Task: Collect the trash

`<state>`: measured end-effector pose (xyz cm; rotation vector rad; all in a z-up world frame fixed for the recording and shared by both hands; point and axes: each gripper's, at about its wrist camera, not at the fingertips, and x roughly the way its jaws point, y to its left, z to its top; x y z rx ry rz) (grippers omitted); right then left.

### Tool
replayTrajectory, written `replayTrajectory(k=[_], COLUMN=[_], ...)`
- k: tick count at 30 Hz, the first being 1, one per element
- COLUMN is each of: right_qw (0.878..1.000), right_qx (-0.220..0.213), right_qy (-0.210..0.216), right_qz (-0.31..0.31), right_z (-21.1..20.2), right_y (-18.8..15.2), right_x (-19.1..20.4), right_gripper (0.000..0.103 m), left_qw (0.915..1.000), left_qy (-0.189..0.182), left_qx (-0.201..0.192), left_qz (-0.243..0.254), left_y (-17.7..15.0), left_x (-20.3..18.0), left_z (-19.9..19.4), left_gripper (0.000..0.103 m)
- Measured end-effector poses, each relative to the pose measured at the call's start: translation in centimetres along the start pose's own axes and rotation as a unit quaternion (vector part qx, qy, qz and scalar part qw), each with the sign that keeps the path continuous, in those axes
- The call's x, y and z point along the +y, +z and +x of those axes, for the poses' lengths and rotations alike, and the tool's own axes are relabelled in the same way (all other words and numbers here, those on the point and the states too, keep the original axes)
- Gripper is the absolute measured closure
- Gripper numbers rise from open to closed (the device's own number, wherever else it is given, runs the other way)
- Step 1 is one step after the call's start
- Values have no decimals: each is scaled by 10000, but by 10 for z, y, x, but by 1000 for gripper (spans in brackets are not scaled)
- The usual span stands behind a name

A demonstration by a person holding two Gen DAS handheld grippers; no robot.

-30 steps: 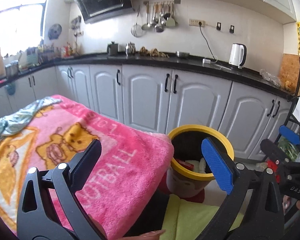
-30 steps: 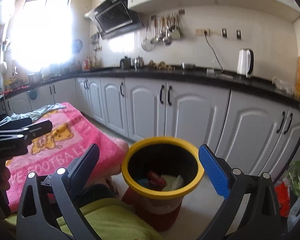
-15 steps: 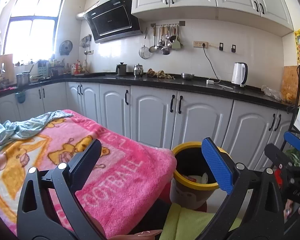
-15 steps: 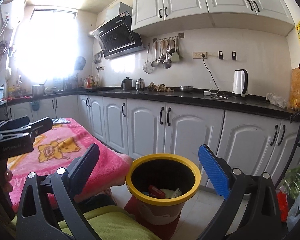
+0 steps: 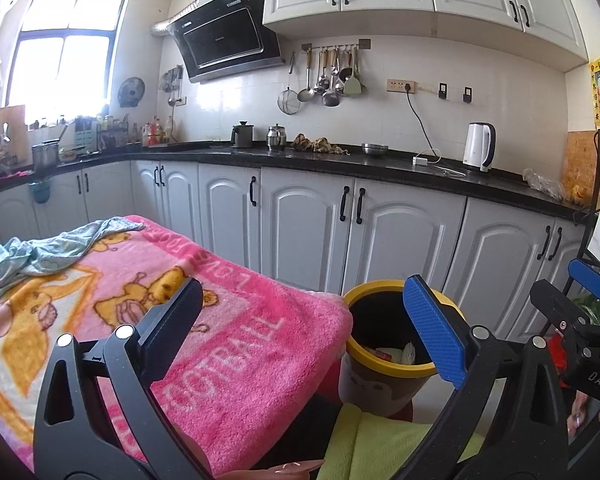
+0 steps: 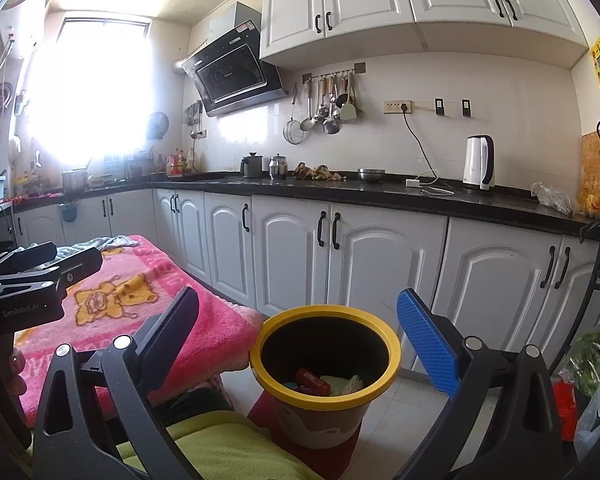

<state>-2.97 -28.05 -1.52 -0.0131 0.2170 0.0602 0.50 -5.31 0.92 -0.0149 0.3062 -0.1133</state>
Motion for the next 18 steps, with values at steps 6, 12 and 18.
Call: replayTrajectory(k=[6,12,18], right_qw=[10000,10000,10000], right_qx=[-4,-1,2], right_qy=[4,0,-3], right_qz=[-11,-6,-19], right_z=[0,0,0], right_y=[1,1,1], right_x=[0,0,1], right_gripper=[6,6,6], left_qw=[10000,10000,10000], left_qy=[-4,2,10], left_qx=[3,-6,-12], left_qz=[-6,-9,-21], left_y=[0,0,0], left_x=[0,1,1], left_z=[0,0,0], left_gripper=[11,11,11])
